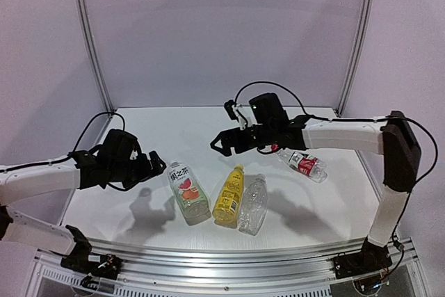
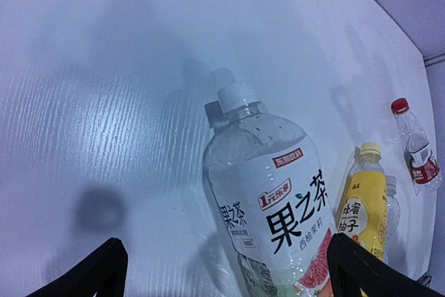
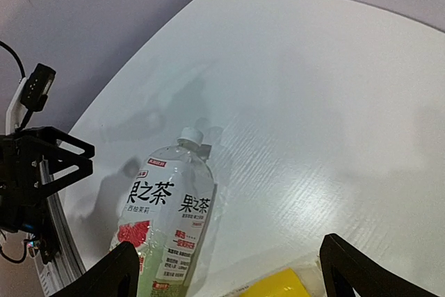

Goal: Unscrew the bottle caps

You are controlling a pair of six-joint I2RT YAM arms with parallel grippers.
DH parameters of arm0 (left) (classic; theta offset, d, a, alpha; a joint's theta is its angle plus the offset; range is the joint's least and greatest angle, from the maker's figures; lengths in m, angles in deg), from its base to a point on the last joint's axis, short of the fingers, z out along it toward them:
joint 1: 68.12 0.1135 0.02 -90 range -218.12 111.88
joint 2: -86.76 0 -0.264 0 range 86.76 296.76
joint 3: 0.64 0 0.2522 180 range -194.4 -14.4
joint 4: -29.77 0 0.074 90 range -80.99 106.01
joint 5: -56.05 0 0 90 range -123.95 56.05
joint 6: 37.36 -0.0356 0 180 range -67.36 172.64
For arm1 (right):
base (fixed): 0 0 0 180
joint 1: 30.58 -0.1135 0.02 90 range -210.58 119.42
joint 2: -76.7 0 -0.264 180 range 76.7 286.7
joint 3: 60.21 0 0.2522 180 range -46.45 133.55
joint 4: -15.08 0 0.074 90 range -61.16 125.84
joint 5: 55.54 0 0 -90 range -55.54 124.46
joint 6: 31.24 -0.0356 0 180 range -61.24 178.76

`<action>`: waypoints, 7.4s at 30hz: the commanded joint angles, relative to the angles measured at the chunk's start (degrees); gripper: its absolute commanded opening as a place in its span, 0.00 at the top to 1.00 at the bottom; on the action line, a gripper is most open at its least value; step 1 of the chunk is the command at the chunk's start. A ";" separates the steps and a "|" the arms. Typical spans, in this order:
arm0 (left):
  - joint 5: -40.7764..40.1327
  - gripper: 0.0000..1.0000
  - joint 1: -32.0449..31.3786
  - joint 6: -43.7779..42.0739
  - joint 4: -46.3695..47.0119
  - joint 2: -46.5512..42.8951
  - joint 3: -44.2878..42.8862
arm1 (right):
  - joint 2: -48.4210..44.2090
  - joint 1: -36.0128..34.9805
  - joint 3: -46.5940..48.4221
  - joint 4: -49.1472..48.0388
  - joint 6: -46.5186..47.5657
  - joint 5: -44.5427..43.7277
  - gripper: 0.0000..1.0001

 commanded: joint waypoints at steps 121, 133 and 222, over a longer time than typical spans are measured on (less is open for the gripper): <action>-14.85 0.56 -31.17 -61.85 42.44 2.04 16.74 | -5.58 -4.53 15.48 40.22 8.60 10.73 0.35; -18.33 0.56 -36.74 -65.88 40.43 -8.40 19.29 | -6.70 -4.50 17.68 39.30 2.25 24.31 0.41; -27.78 1.00 -43.52 -74.36 43.77 -14.94 21.16 | -19.92 -25.32 10.29 36.21 1.44 -16.33 0.13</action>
